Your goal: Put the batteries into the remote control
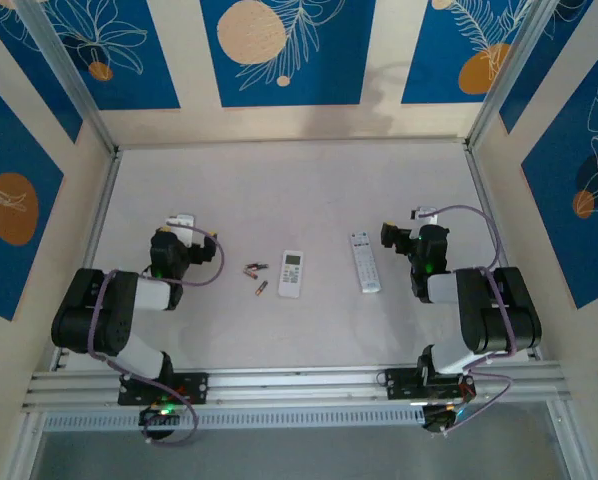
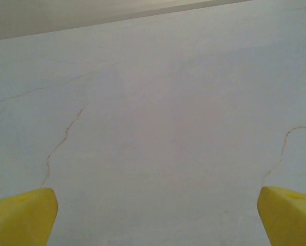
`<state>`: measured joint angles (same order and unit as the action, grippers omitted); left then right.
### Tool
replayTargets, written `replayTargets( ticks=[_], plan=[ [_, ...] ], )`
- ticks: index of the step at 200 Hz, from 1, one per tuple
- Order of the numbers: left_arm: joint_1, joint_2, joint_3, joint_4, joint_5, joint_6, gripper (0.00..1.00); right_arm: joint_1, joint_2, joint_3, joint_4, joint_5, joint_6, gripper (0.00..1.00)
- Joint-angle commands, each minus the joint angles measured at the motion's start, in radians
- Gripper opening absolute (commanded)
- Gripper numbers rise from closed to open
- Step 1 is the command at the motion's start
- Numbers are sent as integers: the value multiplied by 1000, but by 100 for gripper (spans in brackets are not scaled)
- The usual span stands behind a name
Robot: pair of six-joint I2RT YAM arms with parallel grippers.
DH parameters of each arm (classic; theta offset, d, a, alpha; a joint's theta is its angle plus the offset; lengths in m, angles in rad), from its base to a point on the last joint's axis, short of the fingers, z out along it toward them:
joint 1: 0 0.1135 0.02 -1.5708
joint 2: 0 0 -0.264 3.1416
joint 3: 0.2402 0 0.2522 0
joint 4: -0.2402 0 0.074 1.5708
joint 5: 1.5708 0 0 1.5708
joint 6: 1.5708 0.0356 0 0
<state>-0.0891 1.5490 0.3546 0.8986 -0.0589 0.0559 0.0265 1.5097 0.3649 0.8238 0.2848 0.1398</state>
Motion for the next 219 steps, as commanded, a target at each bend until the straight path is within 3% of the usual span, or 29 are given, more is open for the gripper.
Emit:
replayTargets(
  ticks=[1,112,124,136,150,165,174,191,219],
  plan=[
    [11,11,20,29,21,9,100,9,12,22,40,22,6,99],
    [10,7,7,51,26,19,100,6,5,24,46,23,9,99],
    [0,-37,-8,56,28,30,100,-1,-60,31,-26,-49,-11,99],
    [-29,-153,-4,-55,-58,39,100,16,-189,100,-252,-6,5,99],
    [-109,-312,52,-276,-203,24,100,7,-309,245,-625,82,253,99],
    [-182,-442,142,-510,-242,-158,100,-1,-353,385,-933,-16,438,99],
    [-237,-477,210,-656,-234,-268,100,15,-348,443,-1036,-109,458,99],
    [-390,-465,359,-914,-247,-358,100,70,-342,508,-1181,-182,467,99],
    [-627,-295,607,-1276,-178,-487,99,148,-373,510,-1280,-249,443,99]
  ],
)
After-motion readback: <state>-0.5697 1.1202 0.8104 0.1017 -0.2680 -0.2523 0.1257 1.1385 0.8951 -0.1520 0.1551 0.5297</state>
